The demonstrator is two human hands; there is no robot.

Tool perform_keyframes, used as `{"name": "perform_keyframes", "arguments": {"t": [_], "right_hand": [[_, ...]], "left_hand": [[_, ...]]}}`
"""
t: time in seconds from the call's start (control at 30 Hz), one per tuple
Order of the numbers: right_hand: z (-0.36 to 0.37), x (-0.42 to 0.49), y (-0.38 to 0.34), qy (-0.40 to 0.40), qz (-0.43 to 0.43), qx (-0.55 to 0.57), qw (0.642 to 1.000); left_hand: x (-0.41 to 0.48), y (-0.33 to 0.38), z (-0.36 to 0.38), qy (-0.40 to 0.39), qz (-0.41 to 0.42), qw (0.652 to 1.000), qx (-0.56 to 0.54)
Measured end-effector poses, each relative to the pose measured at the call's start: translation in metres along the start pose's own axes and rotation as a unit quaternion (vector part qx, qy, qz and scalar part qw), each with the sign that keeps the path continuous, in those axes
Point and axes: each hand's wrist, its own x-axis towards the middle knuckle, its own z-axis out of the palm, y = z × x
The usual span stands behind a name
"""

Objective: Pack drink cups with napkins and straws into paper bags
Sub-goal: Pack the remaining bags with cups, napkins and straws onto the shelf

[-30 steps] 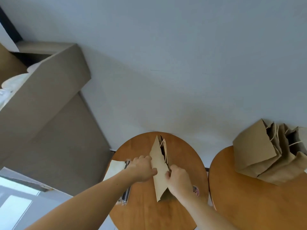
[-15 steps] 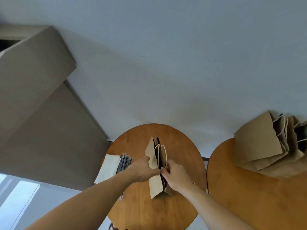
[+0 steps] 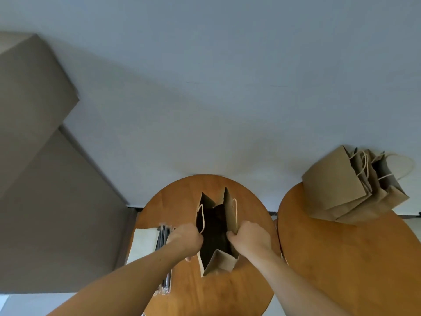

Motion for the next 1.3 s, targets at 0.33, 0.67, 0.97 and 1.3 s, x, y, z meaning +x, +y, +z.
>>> {"name": "perform_keyframes", "arguments": {"t": [0.33,0.67,0.97,1.3], "right_hand": [[-0.007,0.001,0.024,0.018,0.107,-0.050,0.993],[0.000,-0.002,0.004,-0.075,0.017,0.020,0.997],[-0.017,-0.006,-0.001,-0.155,-0.063,0.117,0.979],[-0.060,-0.001,-0.042,-0.024,-0.163,0.052,0.985]], "left_hand": [[0.006,-0.054,-0.023,0.046,-0.061,0.996,-0.040],[0.015,-0.041,-0.014,0.008,0.069,0.991,-0.115],[0.010,-0.051,-0.036,-0.081,0.131,0.978,-0.139],[-0.001,-0.046,-0.074,0.140,0.111,0.984,0.008]]}}
